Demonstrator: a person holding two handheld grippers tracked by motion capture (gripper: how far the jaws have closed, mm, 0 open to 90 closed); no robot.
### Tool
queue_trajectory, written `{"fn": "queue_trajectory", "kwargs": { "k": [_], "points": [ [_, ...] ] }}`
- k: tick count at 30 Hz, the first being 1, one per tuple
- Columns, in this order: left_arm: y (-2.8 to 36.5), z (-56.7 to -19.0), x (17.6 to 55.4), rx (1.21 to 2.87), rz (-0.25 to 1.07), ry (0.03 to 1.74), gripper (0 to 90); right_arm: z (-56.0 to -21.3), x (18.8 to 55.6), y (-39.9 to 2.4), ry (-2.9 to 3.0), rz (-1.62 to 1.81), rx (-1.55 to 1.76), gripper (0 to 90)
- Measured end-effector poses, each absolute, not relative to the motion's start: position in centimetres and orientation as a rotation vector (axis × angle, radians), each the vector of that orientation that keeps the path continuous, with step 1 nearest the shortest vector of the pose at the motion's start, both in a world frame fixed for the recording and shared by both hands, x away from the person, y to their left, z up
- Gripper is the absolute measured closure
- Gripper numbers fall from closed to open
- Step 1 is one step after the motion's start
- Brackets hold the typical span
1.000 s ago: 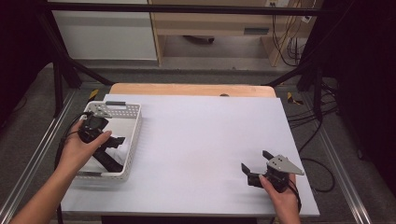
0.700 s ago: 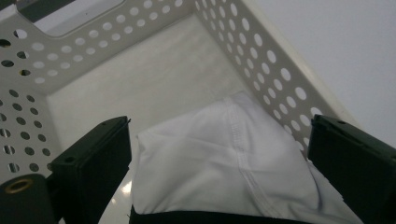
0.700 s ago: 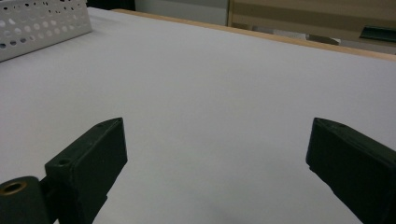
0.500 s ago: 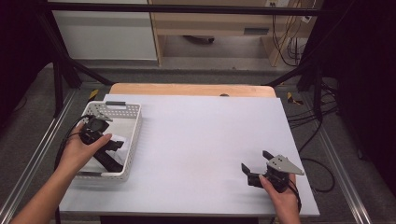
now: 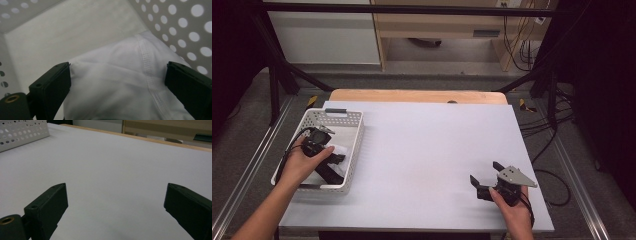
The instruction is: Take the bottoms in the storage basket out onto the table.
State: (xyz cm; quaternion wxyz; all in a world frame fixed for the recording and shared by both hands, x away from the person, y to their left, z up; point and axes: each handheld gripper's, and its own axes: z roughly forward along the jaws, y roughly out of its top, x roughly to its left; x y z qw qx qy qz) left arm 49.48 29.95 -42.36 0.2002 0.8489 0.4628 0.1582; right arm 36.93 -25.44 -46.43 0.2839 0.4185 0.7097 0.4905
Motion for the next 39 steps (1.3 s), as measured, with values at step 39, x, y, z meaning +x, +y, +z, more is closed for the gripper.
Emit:
{"fn": "queue_trajectory", "kwargs": {
  "k": [39],
  "points": [
    [31.5,-44.7,50.9,2.252,0.188,1.392,10.3,-46.6,37.1,-25.1,1.934,1.302,1.109,5.5]
  ]
}}
